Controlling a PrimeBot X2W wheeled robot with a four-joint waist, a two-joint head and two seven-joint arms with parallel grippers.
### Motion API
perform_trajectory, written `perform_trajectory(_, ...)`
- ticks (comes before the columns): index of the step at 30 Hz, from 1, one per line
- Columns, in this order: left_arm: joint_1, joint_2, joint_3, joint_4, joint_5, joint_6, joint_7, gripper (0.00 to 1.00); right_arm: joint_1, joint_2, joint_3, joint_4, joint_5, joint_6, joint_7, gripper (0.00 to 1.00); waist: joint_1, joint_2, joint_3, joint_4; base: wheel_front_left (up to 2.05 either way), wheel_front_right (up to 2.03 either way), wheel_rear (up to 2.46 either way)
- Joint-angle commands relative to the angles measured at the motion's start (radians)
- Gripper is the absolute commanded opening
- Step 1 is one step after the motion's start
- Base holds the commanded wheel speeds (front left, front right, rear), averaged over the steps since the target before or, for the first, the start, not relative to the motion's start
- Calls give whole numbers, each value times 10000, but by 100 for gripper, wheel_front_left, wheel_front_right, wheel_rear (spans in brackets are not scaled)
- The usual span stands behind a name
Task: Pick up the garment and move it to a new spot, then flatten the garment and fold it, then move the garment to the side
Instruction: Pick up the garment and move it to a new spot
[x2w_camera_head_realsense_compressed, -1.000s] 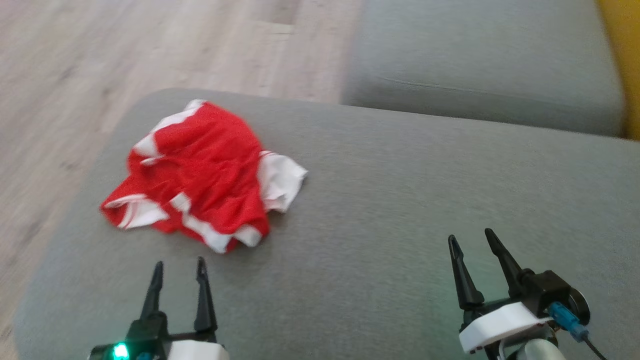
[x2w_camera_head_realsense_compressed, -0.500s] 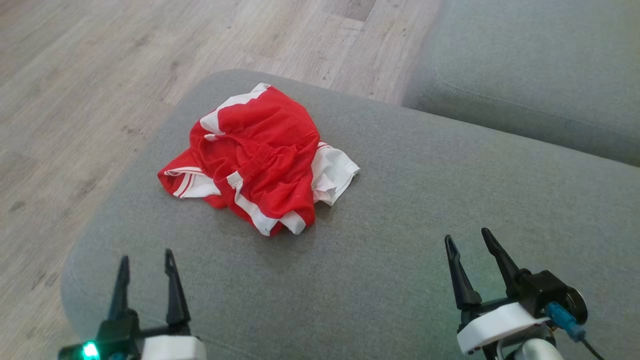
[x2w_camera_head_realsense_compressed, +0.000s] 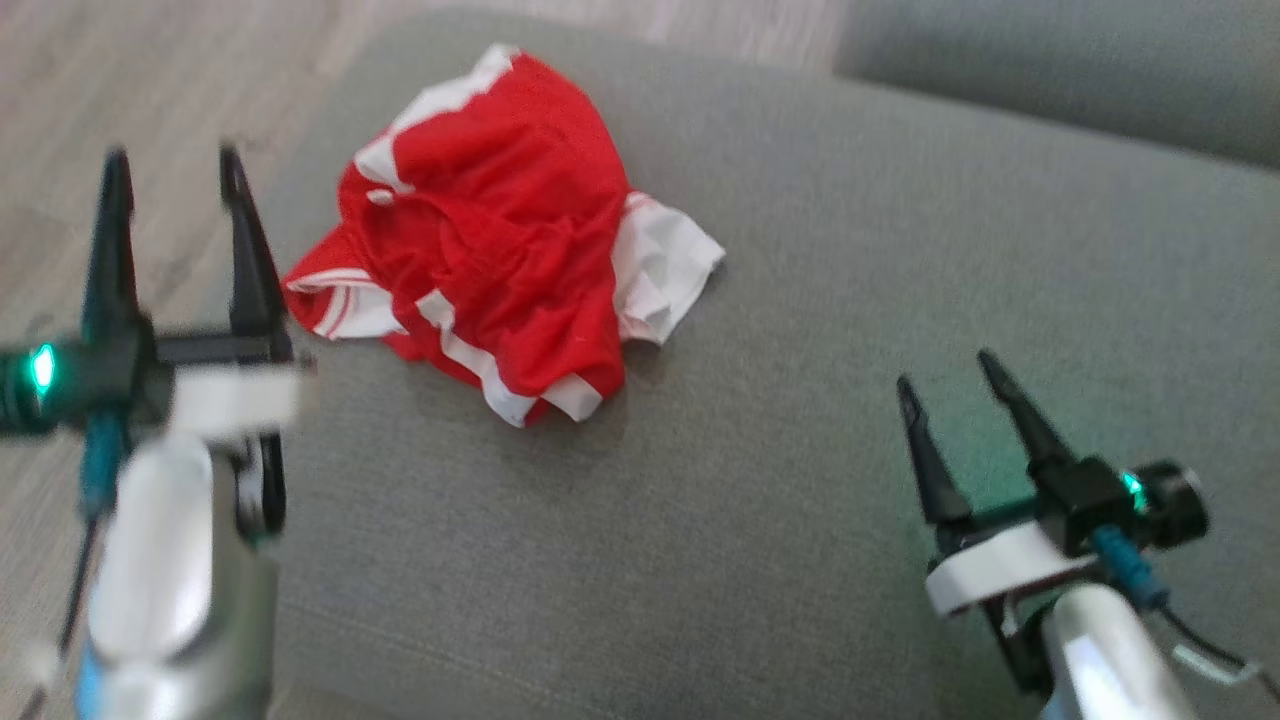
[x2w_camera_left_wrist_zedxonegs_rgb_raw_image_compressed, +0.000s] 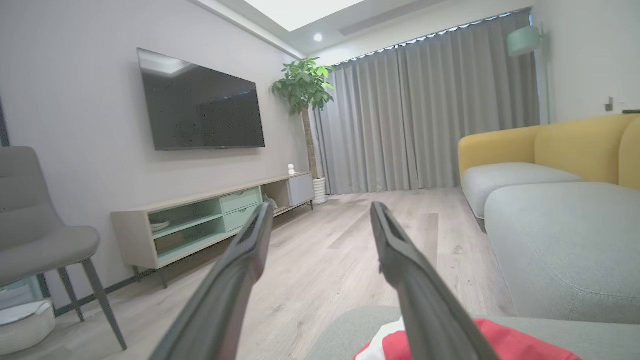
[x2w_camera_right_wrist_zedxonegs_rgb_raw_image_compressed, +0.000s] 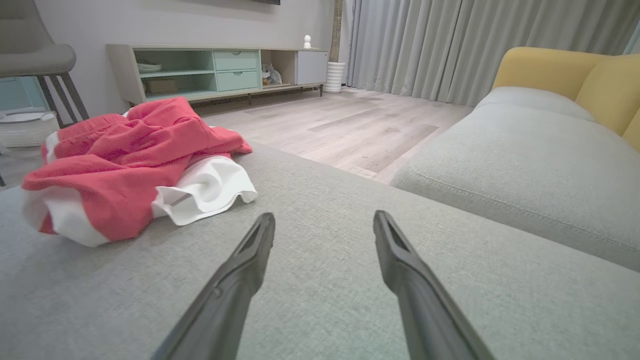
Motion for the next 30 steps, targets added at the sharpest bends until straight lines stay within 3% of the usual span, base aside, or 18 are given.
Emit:
perform_trajectory(1,-833,332,363,191,-17,-54,-42,100,-441,-228,163,-424,-104,-7,-109,100,-3,0,849,-247,0,0,0)
perform_trajectory(4,-2228,462,314,2020,-101,-210,118,100,-734,-545,181,-710,-178,-7,-109,100,-3,0,1497,-380,0,0,0)
perform_trajectory(14,-5848,571,443,7369,-903,-812,2213,100,-1268,-1466,71,-1550,-278,-7,-109,100,-3,0,3059,-639,0,0,0)
perform_trajectory(21,-6480,616,278,9735,-834,-329,3380,100,-1312,-1703,71,-1725,-367,-7,-109,100,-3,0,3571,-720,0,0,0)
perform_trajectory(22,-6512,579,256,9870,-856,-389,3423,70,-1314,-1699,57,-1731,-370,-7,-109,100,-3,0,3604,-719,0,0,0)
perform_trajectory(23,-6552,550,252,9947,-895,-469,3375,0,-1311,-1689,44,-1728,-375,-7,-109,100,-3,0,3629,-712,0,0,0)
perform_trajectory(30,-6965,664,-10,9875,-745,-570,1917,0,-1286,-1615,110,-1555,-378,-7,-109,100,-3,0,3427,-611,0,0,0)
